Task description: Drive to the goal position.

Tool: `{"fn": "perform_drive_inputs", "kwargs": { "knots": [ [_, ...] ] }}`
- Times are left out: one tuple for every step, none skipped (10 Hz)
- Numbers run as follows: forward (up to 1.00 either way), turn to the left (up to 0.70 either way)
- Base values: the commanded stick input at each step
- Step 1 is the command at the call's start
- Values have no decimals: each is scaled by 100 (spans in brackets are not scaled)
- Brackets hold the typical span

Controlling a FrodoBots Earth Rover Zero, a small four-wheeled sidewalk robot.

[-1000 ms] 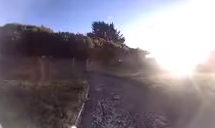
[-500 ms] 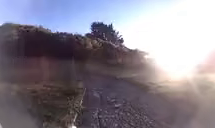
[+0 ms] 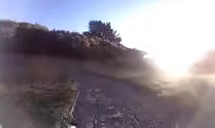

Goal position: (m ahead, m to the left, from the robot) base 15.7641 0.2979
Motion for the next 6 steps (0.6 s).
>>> {"fn": "perform_drive_inputs", "kwargs": {
  "knots": [
    [70, 0],
    [70, 0],
    [70, 14],
    [70, 14],
    [70, 14],
    [70, 14]
  ]
}}
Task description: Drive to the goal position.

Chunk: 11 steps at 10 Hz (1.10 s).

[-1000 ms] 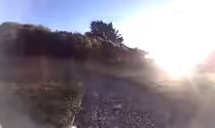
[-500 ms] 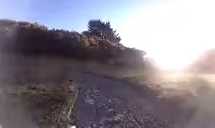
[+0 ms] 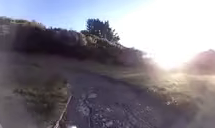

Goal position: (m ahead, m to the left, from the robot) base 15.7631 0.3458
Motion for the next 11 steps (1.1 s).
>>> {"fn": "perform_drive_inputs", "kwargs": {
  "knots": [
    [70, 14],
    [70, 14],
    [70, 14],
    [70, 14],
    [70, 14],
    [70, 14],
    [70, 14],
    [70, 14],
    [70, 14],
    [70, 9],
    [70, 0]
  ]
}}
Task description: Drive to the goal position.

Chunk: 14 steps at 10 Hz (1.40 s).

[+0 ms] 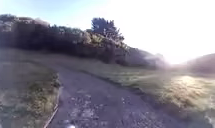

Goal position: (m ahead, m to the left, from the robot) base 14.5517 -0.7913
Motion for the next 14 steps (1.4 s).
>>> {"fn": "perform_drive_inputs", "kwargs": {
  "knots": [
    [70, 0],
    [70, 0],
    [70, 0],
    [70, 0],
    [70, 14],
    [70, 14],
    [70, 14],
    [70, 14],
    [70, 14],
    [70, 14],
    [70, 14],
    [70, 14],
    [70, 14],
    [70, 14]
  ]
}}
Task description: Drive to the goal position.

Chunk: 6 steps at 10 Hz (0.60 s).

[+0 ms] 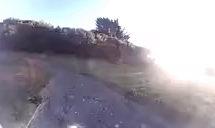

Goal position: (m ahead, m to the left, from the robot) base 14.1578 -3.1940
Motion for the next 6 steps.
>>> {"fn": "perform_drive_inputs", "kwargs": {
  "knots": [
    [70, 14],
    [61, 19],
    [45, 27],
    [45, 27],
    [45, 27],
    [45, 27]
  ]
}}
